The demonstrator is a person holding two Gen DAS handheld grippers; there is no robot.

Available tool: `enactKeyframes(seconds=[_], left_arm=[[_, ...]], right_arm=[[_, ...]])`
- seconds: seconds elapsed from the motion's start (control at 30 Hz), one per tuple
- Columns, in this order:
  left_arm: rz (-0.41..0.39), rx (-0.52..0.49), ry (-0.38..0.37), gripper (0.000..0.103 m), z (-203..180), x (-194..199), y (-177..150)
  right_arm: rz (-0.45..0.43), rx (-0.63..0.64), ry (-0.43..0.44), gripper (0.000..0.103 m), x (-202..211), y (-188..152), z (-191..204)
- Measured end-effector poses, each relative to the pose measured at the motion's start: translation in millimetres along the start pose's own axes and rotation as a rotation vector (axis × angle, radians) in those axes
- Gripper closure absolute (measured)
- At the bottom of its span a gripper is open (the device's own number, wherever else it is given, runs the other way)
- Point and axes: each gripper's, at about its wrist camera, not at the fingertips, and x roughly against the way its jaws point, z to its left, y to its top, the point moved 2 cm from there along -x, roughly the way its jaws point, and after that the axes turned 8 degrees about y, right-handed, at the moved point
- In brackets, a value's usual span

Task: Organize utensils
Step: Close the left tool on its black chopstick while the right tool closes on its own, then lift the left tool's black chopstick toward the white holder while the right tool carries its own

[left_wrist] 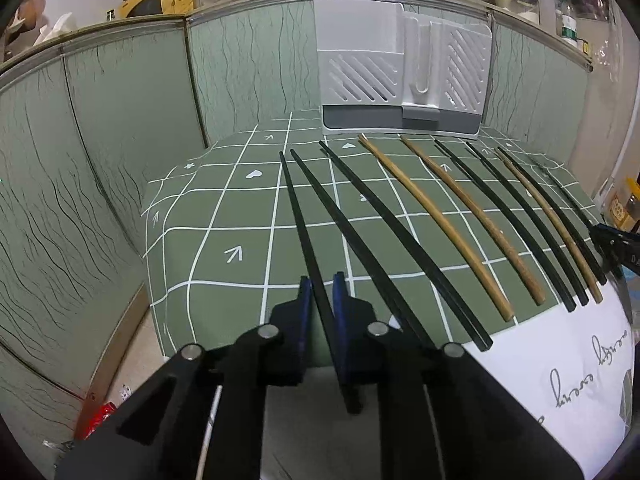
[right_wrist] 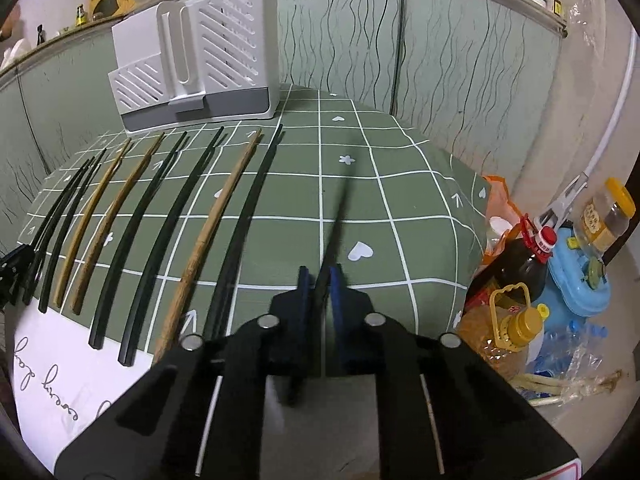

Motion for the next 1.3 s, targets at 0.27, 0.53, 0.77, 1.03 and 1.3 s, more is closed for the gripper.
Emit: enactKeyframes(seconds=[0.27, 0.53, 0.77, 1.03, 1.3], left_arm=[[0.027, 0.089, 0.024, 0.097, 23, 0, 4], [-0.001, 0.096, 0.030, 0.097, 39, 23, 12], [-0.035, 0.101, 0.012, 0.096, 48, 44, 22], [-0.112, 0.090, -0.003, 0.096, 54, 74, 45], [-0.168, 0.101, -0.042, 0.097, 61, 95, 73]], right_arm=[[-0.019, -0.032, 0.009, 0.097, 10, 8, -9], [-0.004, -0.005, 0.016, 0.097, 28, 15, -8], [-0.028, -0.001, 0.026, 0.097, 45, 21, -12], [-0.122, 0.013, 0.049, 0.097, 78, 46, -11], [-0.168, 0.011, 0.081, 0.097, 95, 68, -12]])
